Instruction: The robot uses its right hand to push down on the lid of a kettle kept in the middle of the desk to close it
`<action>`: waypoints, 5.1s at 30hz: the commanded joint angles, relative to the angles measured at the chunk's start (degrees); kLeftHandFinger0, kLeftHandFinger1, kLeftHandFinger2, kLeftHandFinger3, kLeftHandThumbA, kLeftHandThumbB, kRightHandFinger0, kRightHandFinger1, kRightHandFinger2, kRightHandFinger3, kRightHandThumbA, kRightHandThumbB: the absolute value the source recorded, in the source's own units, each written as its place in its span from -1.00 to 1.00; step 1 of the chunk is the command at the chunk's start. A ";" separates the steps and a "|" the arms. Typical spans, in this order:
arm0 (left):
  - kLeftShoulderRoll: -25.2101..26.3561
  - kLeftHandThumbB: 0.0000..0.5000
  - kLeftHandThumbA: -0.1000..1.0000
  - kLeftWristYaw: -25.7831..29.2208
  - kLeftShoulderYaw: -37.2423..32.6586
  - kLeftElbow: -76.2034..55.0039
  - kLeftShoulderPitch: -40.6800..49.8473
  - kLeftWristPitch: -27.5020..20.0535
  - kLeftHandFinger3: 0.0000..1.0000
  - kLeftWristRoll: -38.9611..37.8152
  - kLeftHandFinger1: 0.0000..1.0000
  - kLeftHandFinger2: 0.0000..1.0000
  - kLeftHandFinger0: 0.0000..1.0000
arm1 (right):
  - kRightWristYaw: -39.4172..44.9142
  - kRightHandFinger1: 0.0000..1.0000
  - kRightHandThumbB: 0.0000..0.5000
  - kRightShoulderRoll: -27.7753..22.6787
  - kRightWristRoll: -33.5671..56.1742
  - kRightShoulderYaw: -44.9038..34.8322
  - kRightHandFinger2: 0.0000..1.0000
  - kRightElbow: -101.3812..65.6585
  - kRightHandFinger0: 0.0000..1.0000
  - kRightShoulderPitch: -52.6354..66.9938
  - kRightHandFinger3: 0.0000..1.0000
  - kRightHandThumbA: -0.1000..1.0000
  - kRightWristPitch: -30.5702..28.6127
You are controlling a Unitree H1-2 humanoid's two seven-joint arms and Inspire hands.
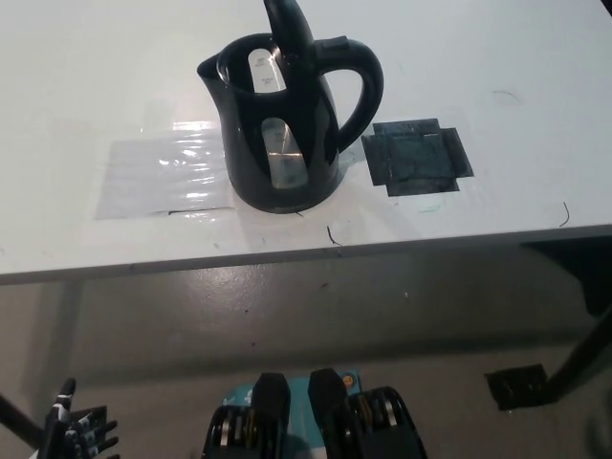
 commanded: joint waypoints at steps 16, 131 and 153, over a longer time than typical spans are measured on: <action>4.14 -0.43 1.00 1.95 0.48 -1.03 1.87 1.95 1.00 -5.98 1.00 1.00 1.00 | 2.50 1.00 -0.62 -6.18 -20.68 14.31 1.00 -16.52 1.00 -57.50 1.00 -0.30 27.93; 6.39 -0.53 1.00 7.60 -13.95 -3.61 5.62 1.95 1.00 -13.51 1.00 1.00 1.00 | -9.52 1.00 -0.79 12.22 -7.50 34.07 1.00 -35.10 1.00 -38.71 1.00 0.19 27.93; 6.53 -0.50 1.00 6.78 -10.56 -3.23 3.81 1.95 1.00 -12.76 1.00 1.00 1.00 | -8.43 1.00 -1.00 -2.19 -7.29 24.49 1.00 -28.05 1.00 9.42 1.00 0.57 4.96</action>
